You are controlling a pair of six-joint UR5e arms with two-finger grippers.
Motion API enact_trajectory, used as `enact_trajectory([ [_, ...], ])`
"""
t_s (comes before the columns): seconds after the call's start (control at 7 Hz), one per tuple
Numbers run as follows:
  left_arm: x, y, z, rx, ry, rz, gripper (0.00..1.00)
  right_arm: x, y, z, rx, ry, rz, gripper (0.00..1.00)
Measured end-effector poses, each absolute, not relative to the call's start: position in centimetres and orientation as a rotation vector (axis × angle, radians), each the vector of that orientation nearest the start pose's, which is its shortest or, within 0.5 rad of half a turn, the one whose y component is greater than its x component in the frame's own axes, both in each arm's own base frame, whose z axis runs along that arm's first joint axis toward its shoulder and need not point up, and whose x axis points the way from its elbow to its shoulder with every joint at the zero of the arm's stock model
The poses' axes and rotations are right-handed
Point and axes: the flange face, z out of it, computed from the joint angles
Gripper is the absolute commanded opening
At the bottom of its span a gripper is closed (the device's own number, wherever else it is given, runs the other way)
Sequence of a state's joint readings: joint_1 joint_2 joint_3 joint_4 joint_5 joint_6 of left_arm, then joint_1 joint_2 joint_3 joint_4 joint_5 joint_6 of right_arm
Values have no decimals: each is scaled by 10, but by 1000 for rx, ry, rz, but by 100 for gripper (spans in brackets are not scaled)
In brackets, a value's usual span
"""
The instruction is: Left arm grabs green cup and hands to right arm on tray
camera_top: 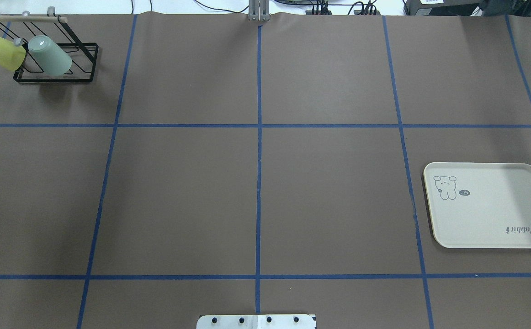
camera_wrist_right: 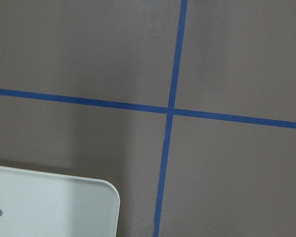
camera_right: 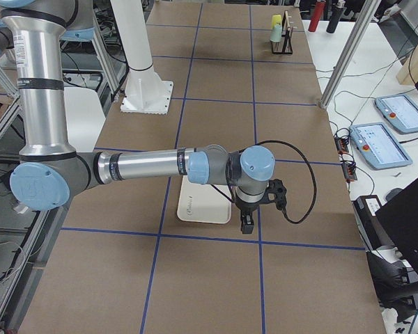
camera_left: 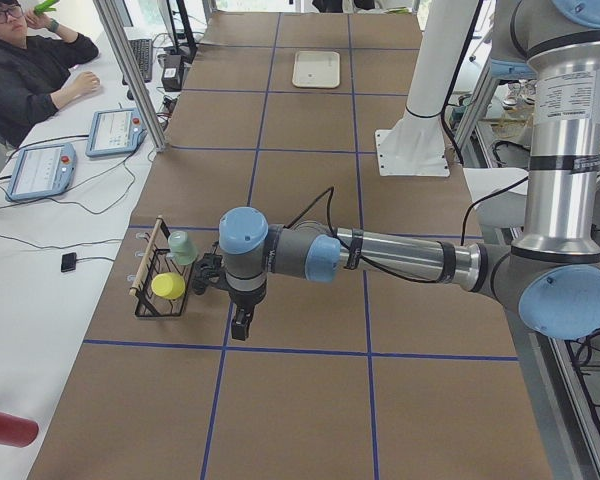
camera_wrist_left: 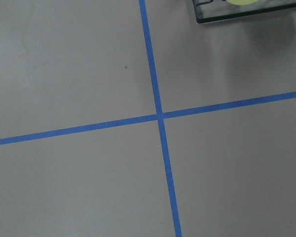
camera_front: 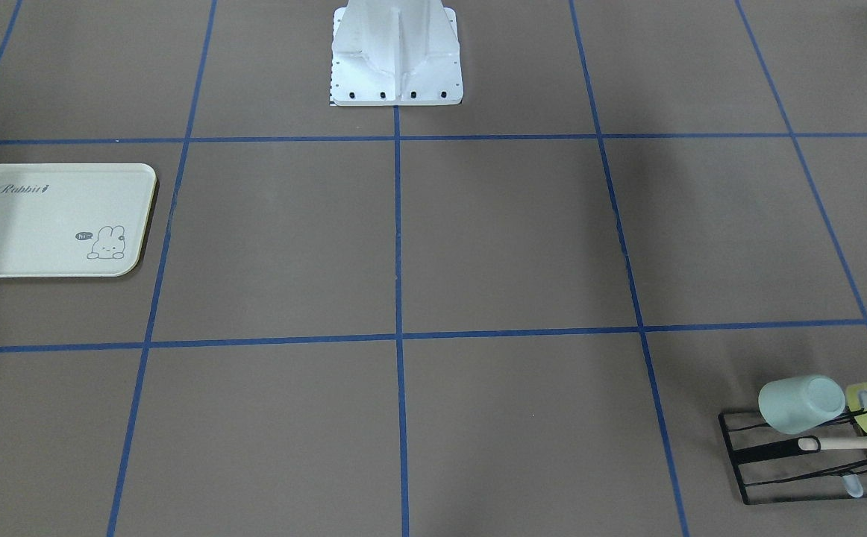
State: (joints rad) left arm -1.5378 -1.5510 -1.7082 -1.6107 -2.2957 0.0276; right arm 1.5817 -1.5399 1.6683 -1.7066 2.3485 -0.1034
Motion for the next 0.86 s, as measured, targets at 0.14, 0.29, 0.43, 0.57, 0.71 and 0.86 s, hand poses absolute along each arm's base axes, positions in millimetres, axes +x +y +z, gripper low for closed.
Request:
enact_trajectory([
  [0.14, -51, -493, 599, 149, 724, 114, 100, 69, -500, 609, 37, -778, -84, 99],
  [0.29, -51, -493, 599, 148, 725, 114, 100, 69, -500, 609, 37, -778, -85, 99],
  [0.43, -51, -494, 598, 148, 726, 113, 100, 69, -500, 610, 35, -778, -83, 99],
  [0.57, -51, -502, 589, 143, 726, 109, 100, 69, -500, 610, 34, -779, -81, 99],
  [0.71, -49, -519, 567, 126, 727, 102, 100, 69, -500, 610, 33, -779, -81, 99],
  [0.86, -47, -536, 534, 117, 726, 102, 100, 69, -500, 610, 33, -779, -80, 99],
])
